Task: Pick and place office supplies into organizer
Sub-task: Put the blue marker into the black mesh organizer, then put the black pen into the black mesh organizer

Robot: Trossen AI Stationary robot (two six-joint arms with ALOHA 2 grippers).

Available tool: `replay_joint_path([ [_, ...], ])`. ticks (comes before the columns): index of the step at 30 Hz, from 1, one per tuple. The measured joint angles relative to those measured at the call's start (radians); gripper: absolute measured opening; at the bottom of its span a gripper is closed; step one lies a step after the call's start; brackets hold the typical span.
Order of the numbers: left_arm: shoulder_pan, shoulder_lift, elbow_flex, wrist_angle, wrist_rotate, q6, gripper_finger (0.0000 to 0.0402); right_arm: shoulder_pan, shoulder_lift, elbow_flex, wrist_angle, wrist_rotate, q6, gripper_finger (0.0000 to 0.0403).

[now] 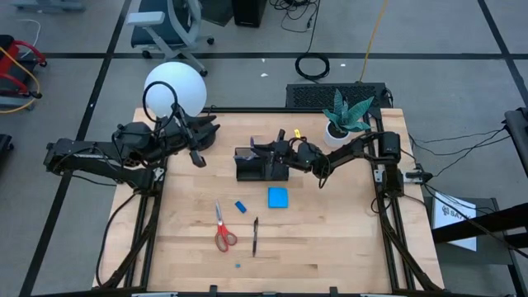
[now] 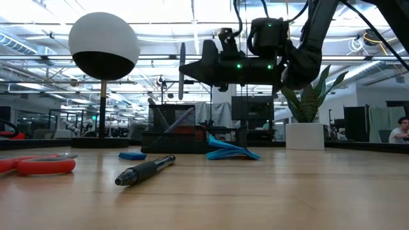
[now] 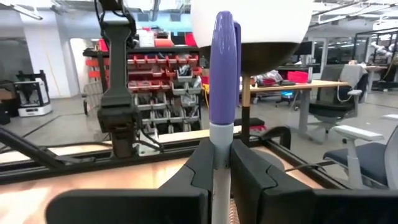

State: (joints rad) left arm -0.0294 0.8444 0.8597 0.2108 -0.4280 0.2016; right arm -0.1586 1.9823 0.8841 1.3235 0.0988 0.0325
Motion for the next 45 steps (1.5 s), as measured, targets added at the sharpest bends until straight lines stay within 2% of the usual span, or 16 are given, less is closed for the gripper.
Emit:
replay_joint_path([
  [6, 0.000, 0.000, 0.000, 0.000, 0.000, 0.000, 0.0127, -0.001, 0.001, 0.000, -0.005, 0.000, -0.001, 0.0028],
  [14, 0.000, 0.000, 0.000, 0.000, 0.000, 0.000, 0.0127, -0.003, 0.001, 0.000, -0.008, 0.006, 0.005, 0.0113],
  [21, 0.000, 0.000, 0.000, 0.000, 0.000, 0.000, 0.0127, -0.006, 0.001, 0.000, -0.012, 0.011, 0.006, 0.0150],
  [30, 0.000, 0.000, 0.000, 0.000, 0.000, 0.000, 0.0127, -0.006, 0.001, 0.000, -0.011, 0.009, 0.002, 0.0149],
  [45, 0.000, 0.000, 0.000, 0.000, 0.000, 0.000, 0.0127, 0.030, -0.012, 0.000, -0.037, 0.002, -0.095, 0.0139],
])
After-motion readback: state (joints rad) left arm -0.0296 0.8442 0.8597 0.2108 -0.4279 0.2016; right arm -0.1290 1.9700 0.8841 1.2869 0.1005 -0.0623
